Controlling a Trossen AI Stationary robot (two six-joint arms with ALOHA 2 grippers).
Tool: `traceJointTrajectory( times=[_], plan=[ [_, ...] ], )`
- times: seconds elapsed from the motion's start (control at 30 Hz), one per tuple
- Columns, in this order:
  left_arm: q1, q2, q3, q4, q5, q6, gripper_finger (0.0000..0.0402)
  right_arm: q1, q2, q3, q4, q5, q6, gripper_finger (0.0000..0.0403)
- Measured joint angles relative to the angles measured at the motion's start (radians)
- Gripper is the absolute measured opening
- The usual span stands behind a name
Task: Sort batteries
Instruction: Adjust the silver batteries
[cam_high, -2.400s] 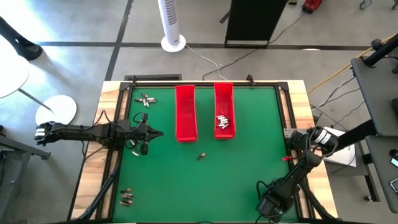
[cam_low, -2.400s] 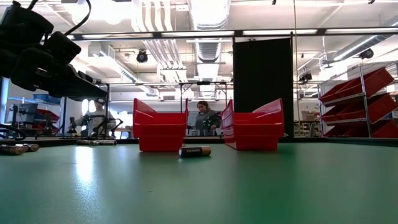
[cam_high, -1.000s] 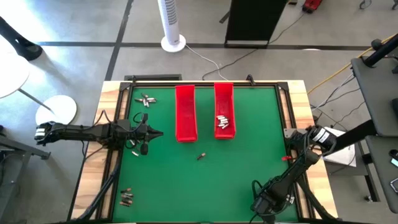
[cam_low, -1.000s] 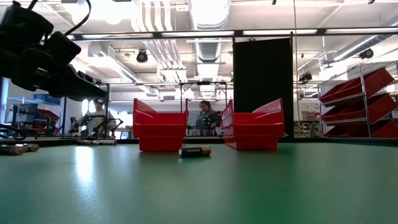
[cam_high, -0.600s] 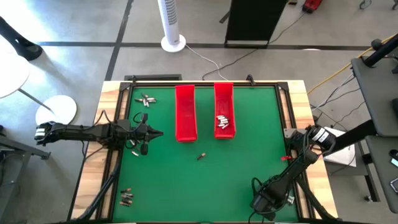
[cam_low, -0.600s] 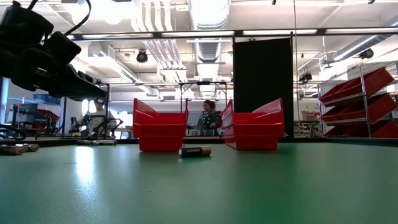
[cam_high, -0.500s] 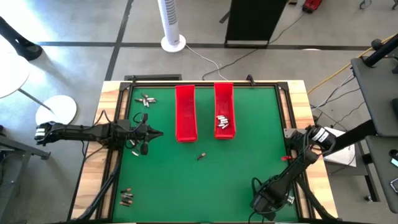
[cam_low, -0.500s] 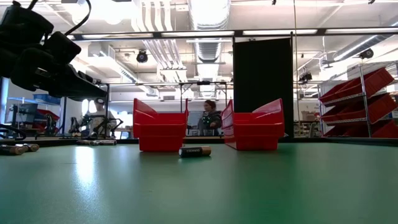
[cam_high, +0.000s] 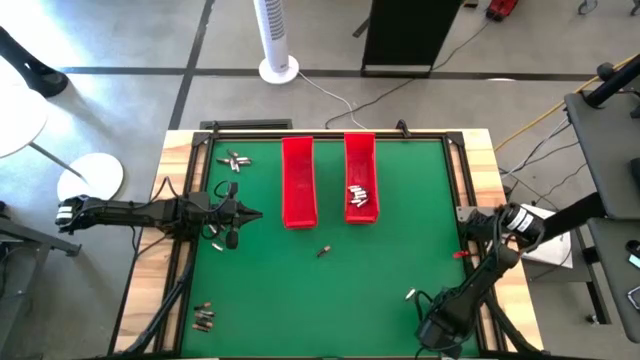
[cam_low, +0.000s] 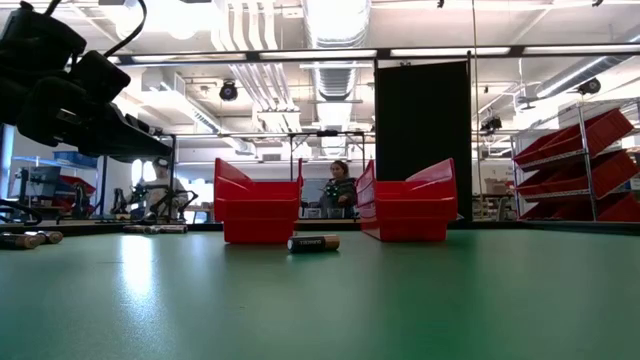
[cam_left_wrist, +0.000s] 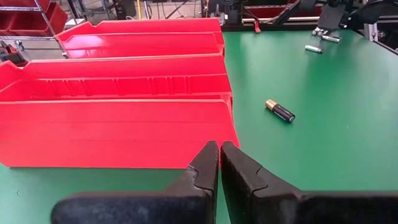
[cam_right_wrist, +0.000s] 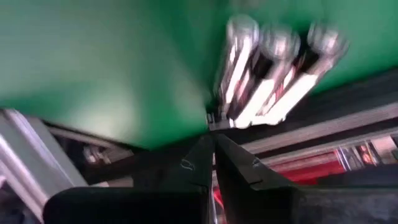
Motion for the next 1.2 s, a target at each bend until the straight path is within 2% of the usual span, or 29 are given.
traceJointTrajectory(
  times=[0.13, 0.73, 1.2],
  plan=[
    [0.000, 0.000, 0.000, 0.000, 0.000, 0.000, 0.0000, 0.010, -0.001, -0.004, 0.001, -0.006, 0.004, 0.0012],
    [0.000, 0.000, 0.000, 0.000, 0.000, 0.000, 0.0000, 0.006, 0.009, -0.027, -0.001, 0.088, -0.046, 0.0012],
    [0.000, 0.000, 0.000, 0.000, 0.000, 0.000, 0.0000, -0.021, 0.008, -0.027, -0.184, 0.126, -0.141, 0.0012]
  ],
)
